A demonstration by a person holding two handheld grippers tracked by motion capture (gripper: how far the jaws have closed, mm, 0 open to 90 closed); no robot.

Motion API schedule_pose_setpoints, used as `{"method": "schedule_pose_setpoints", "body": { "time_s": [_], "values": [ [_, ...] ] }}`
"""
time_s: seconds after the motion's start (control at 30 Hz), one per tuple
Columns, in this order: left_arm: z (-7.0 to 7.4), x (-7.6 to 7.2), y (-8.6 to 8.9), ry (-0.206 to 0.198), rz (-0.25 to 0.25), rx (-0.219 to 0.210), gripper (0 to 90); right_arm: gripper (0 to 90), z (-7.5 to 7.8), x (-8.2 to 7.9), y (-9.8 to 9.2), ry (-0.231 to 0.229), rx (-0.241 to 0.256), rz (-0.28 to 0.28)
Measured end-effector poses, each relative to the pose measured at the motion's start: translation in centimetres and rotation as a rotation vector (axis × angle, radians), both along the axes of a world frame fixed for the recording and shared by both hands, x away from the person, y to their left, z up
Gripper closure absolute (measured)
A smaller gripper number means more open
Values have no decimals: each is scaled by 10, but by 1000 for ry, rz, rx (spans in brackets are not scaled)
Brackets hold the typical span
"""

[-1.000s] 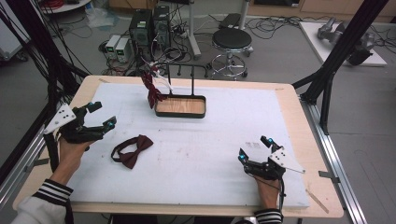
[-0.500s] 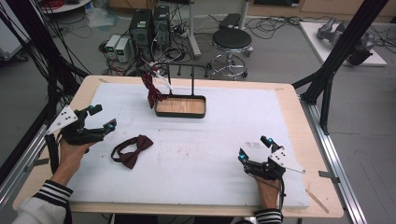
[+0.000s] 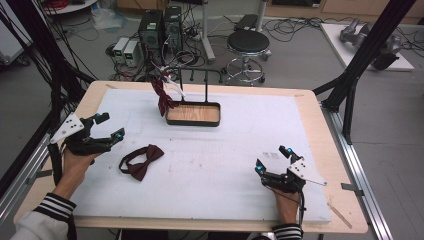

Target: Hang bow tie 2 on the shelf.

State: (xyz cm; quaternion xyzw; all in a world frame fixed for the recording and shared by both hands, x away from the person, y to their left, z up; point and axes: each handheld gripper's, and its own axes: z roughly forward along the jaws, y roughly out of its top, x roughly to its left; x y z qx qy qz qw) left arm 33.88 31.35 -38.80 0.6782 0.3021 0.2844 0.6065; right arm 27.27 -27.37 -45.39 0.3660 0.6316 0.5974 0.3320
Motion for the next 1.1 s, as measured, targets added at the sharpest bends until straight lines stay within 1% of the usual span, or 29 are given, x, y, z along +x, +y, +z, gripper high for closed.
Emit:
{"method": "schedule_pose_setpoints", "body": {
  "time_s": [0.1,0.17,0.2,0.23,0.3,0.37,0.43,0.5,0.63,0.7,0.77,0.8,0.87,0.9,0.93,0.97,1.07,1.1],
  "values": [
    [5,0,0,37,-21,37,161,41,0,0,0,-1,1,-2],
    [8,-1,-2,49,-32,59,161,40,0,0,0,-1,1,-1],
    [9,-2,-3,53,-41,76,161,40,0,0,0,-2,0,-2],
    [11,-3,-4,58,-49,102,161,40,0,0,0,0,1,-2],
    [13,-4,-7,68,-56,136,161,40,0,0,0,-1,2,-2],
    [16,-6,-9,94,-62,156,162,41,0,0,0,-1,1,-2],
    [18,-7,-12,111,-71,176,163,41,0,0,0,-1,2,-2],
    [20,-9,-14,142,-74,210,164,41,0,0,0,-1,2,-2],
    [22,-11,-19,189,-76,256,165,40,0,0,0,0,2,-1],
    [22,-12,-22,217,-78,273,165,40,0,0,0,1,3,0],
    [21,-12,-23,241,-86,288,165,40,0,1,-1,-8,-2,0],
    [21,-12,-25,254,-90,291,165,40,0,0,0,0,3,0],
    [20,-13,-28,281,-112,299,165,41,0,0,-1,-6,0,-1],
    [19,-14,-30,305,-126,301,165,40,0,0,0,-1,3,2],
    [18,-14,-32,318,-134,307,165,40,0,1,-1,-8,0,0],
    [16,-14,-33,337,-145,309,165,40,0,0,-1,-3,3,0],
    [13,-16,-39,389,-168,331,165,40,0,1,-1,-8,2,2],
    [11,-17,-41,406,-173,345,165,40,0,0,-1,-6,4,2]
  ]
}}
